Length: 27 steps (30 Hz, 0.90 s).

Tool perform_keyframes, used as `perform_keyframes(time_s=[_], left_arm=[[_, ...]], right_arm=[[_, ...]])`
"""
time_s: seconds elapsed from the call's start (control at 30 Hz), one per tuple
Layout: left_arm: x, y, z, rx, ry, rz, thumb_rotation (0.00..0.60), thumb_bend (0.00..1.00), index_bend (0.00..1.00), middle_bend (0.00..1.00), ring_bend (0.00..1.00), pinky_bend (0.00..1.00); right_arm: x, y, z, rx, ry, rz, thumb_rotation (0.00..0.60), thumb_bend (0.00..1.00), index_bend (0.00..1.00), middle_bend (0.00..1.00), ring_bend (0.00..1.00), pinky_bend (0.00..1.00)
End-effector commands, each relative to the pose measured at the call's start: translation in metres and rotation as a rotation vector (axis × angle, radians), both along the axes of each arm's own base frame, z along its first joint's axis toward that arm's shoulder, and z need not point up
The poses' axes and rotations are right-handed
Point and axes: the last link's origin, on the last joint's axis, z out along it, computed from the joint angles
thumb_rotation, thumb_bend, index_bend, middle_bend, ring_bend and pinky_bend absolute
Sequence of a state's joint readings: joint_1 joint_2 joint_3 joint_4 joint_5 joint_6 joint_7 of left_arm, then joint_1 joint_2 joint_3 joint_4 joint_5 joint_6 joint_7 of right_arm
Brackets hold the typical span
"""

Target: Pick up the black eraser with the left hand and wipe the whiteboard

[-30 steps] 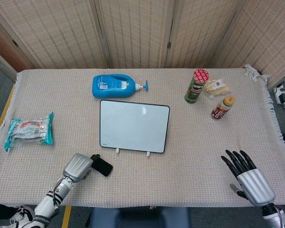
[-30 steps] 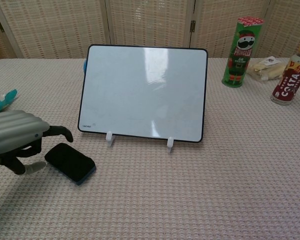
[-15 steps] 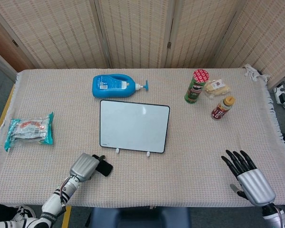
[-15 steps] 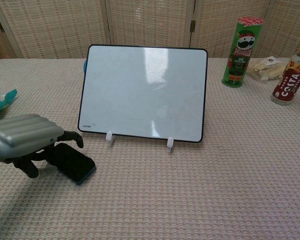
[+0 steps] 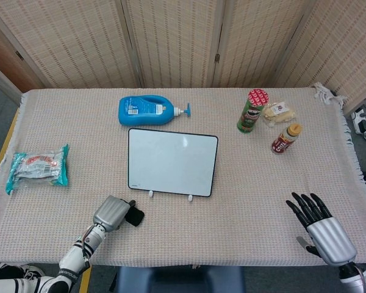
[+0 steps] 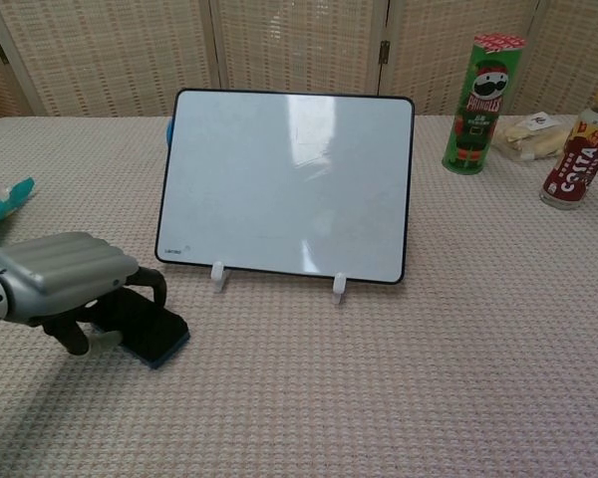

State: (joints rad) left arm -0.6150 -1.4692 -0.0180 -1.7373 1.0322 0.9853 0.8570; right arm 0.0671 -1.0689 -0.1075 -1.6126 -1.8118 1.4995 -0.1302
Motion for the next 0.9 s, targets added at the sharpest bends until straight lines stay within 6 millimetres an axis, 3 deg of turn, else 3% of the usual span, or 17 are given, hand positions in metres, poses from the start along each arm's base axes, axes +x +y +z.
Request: perform_keyframes(time_s=[0.03, 0.1, 0.2, 0.3, 0.67, 0.9], left_arm=[[0.001, 0.0, 0.0, 0.004, -0.003, -0.004, 0.6, 0.45, 0.38, 1.0, 0.93, 1.0], [0.001, 0.001, 0.001, 0.018, -0.008, -0.014, 0.6, 0.45, 0.45, 1.0, 0.94, 1.0], [0.002, 0.002, 0.002, 0.063, -0.034, -0.036, 0.6, 0.45, 0.64, 1.0, 0.94, 1.0], [0.004, 0.002, 0.004, 0.111, -0.081, -0.058, 0.6, 0.45, 0.71, 1.0, 0.95, 1.0], [0.024, -0.003, 0.016, 0.349, -0.302, -0.195, 0.6, 0.45, 0.71, 1.0, 0.95, 1.0], [0.056, 0.008, -0.011, 0.501, -0.444, -0.361, 0.6, 0.45, 0.71, 1.0, 0.95, 1.0]], right_arm=[[0.0, 0.0, 0.0, 0.0, 0.0, -0.001, 0.6, 0.27, 0.0, 0.0, 0.0, 0.0], [0.0, 0.0, 0.0, 0.0, 0.001, -0.001, 0.6, 0.27, 0.0, 0.0, 0.0, 0.0], [0.0, 0.0, -0.001, 0.001, 0.003, -0.001, 0.6, 0.27, 0.0, 0.0, 0.0, 0.0], [0.0, 0.0, -0.002, 0.001, 0.004, -0.001, 0.6, 0.27, 0.0, 0.0, 0.0, 0.0], [0.0, 0.001, -0.001, 0.0, 0.001, 0.003, 0.6, 0.27, 0.0, 0.0, 0.0, 0.0], [0.001, 0.002, 0.001, 0.0, -0.009, 0.004, 0.6, 0.27, 0.0, 0.0, 0.0, 0.0]])
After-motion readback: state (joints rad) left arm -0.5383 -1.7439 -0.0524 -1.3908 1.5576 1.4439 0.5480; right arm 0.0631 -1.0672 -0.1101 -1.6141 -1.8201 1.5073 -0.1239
